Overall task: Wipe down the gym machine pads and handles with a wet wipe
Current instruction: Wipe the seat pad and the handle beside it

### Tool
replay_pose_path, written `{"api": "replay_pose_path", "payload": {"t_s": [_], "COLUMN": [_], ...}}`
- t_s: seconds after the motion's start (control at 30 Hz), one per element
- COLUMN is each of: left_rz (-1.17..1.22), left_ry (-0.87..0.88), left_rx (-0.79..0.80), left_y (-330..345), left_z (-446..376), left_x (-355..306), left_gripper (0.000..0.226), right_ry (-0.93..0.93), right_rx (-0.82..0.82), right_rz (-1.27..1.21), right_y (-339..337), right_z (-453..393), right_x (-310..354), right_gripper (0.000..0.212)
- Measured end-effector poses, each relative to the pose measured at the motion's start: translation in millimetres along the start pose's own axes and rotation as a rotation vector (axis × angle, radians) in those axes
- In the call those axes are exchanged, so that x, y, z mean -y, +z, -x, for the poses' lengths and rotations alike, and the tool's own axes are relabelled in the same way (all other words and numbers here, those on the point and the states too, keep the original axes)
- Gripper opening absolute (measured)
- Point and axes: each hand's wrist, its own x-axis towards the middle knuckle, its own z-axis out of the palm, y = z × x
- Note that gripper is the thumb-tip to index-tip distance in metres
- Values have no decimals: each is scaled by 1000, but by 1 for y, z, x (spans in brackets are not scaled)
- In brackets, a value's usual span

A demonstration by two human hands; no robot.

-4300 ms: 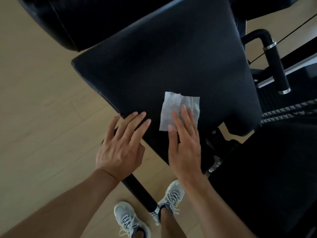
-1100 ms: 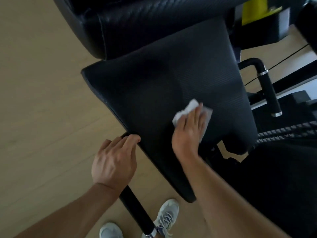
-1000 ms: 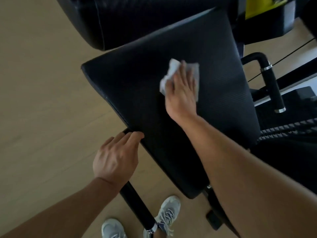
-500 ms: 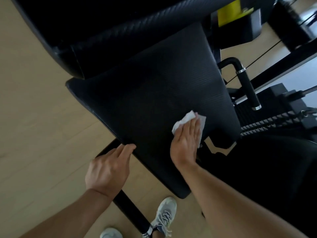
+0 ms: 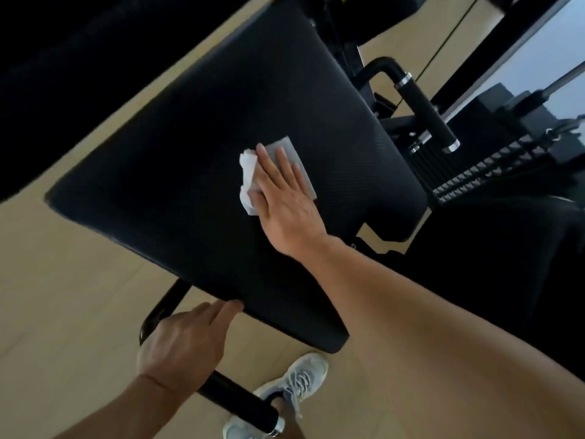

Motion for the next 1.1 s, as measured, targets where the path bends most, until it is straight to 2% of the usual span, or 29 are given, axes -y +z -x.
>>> {"api": "replay_pose_path", "payload": {"t_s": [0.13,0.3,0.4,0.47,0.53,0.6,0.63,0.7,0.77,0.83,0.87,0.93,1.0,1.03,1.1], "left_rz": [24,13,12,-3,32,59,70,115,160,199,215,219,186,183,224], "left_ry": [40,16,-23,-22,-59,-89,-87,-50,-37,-65,-65,-22,13,0,-8], "left_rx": [84,158,180,204,276,322,322,294,286,348,380,396,416,441,466], "left_y": [-4,-12,-13,-13,-14,-13,-13,-12,-14,-18,-18,-17,-14,-15,-18], "left_z": [-2,-8,-10,-9,-8,-6,-4,-3,-4,-8,-8,-9,-5,-4,-6], "left_x": [0,-4,-4,-4,-3,-2,-1,-1,0,2,2,5,5,3,2], "left_gripper": [44,40,36,34,55,76,79,72,43,35,35,37,50,53,53], "right_ry": [220,312,449,658,904,1046,1080,1085,1063,1082,1098,1115,1046,1002,948], "right_rx": [-262,-254,-288,-400,-527,-539,-512,-424,-331,-273,-275,-379,-542,-620,-766], "right_rz": [-285,-278,-485,-660,-715,-710,-696,-633,-593,-685,-799,-1121,-1501,-1627,-1711], "right_y": [6,16,14,14,16,16,16,13,2,-10,-15,-21,-28,-33,-43], "right_z": [32,84,96,102,108,109,108,104,97,92,91,94,100,105,117], "right_x": [10,31,41,48,49,47,45,39,36,39,41,49,62,69,80], "right_gripper": [48,69,69,63,57,55,54,43,21,7,9,25,34,35,34]}}
